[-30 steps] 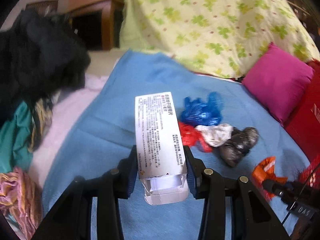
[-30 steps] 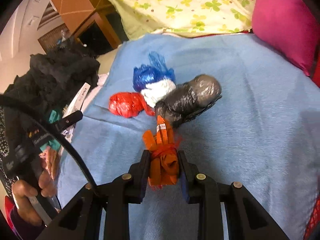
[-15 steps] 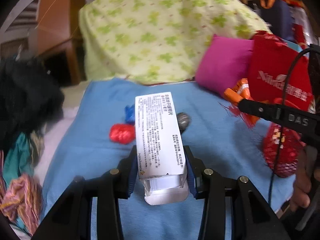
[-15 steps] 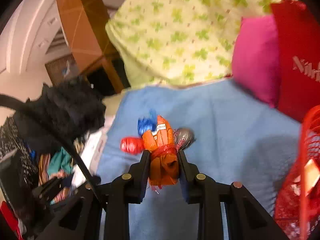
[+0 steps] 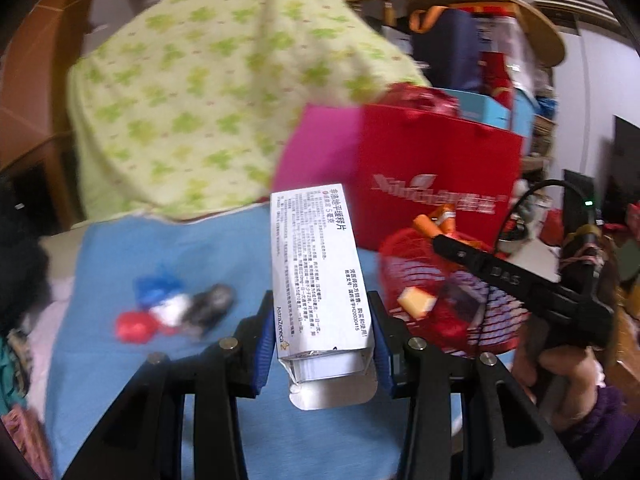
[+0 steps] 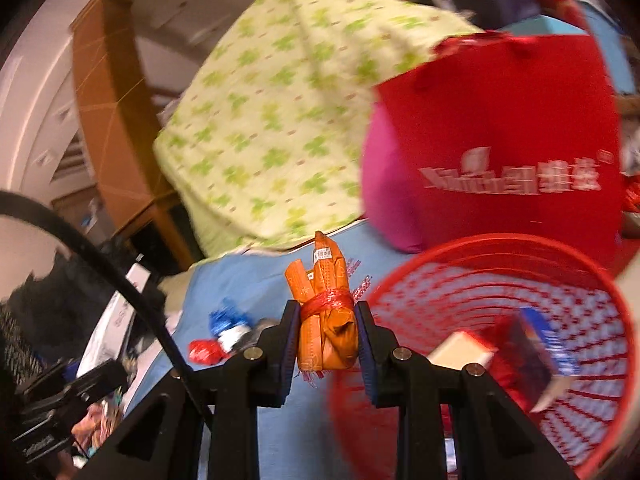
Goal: Collect trash
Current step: 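Carry the toothpaste box and orange bag into the red wastebasket and release, then return both open tools to the remaining bags on the blanket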
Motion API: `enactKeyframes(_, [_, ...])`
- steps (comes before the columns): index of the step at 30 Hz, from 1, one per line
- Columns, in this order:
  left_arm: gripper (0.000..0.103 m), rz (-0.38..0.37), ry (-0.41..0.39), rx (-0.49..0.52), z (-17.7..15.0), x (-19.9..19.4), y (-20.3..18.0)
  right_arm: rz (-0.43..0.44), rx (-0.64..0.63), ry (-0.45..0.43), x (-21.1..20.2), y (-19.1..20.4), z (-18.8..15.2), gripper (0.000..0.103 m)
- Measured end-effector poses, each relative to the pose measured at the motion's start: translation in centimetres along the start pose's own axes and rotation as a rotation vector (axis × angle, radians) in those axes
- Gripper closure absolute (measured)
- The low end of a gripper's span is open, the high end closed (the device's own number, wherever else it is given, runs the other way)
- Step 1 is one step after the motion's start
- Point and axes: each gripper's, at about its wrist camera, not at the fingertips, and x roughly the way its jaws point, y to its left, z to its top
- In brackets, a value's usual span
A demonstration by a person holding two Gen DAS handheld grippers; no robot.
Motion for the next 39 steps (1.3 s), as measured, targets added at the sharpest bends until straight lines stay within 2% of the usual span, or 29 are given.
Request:
enactKeyframes(4, [0.059, -0.103, 0.022, 0.019, 1.2, 1.5, -3.6, -0.057, 0.073, -0.033, -1.4, -3.9, 1.1, 0.074])
enactKeyframes(9, [0.057, -0.201, 0.072, 0.045, 2.1, 4.2, -7.7, -0.101, 0.171, -0.024, -2.0, -8.0, 1.7, 0.073])
enactKeyframes(13, [0.056, -0.257, 0.121, 0.052, 2.3, 7.2, -10.2, -0.091, 0.300, 0.009, -2.4, -11.8, 1.8, 0.073])
enactKeyframes(15, [0.044, -0.244, 0.134, 0.071, 2.3, 8.4, -11.1, -0.100, 0.328, 0.009, -2.5, -12.9, 1.8, 0.073])
enactKeyframes(20, [0.042, -0.232, 0.133, 0.062, 1.8, 8.7, -10.8, -0.074, 0.382, -0.046, -3.8, -14.3, 1.9, 0.072])
enactKeyframes(24, [0.042, -0.146, 0.113, 0.050, 0.9, 7.5, -7.7, -0.036, 0.358, -0.068, -3.6, -13.0, 2.3, 0.072])
enactKeyframes(28, [0.038, -0.045, 0.098, -0.008, 0.2, 6.0, -2.6, 0.017, 0.257, -0.082, -3.3, -9.2, 2.3, 0.071])
enactKeyframes(30, [0.038, 0.023, 0.093, -0.034, -0.4, 5.1, 0.2, 0.055, 0.193, -0.088, -3.1, -6.5, 1.9, 0.064])
enactKeyframes(32, [0.038, 0.100, 0.092, -0.059, -1.3, 4.3, 3.2, 0.104, 0.145, -0.092, -2.9, -3.9, 1.5, 0.037])
enactKeyframes(34, [0.038, 0.168, 0.097, -0.080, -2.2, 3.7, 5.7, 0.176, 0.106, -0.102, -2.7, -1.3, 0.9, 0.037])
enactKeyframes(37, [0.038, 0.300, 0.109, -0.123, -4.0, 2.6, 10.1, 0.300, 0.080, -0.040, -1.4, 2.1, -0.3, 0.037])
enactKeyframes(39, [0.038, 0.368, 0.111, -0.146, -5.0, 2.1, 12.3, 0.317, 0.050, 0.000, -0.4, 4.0, -1.2, 0.037])
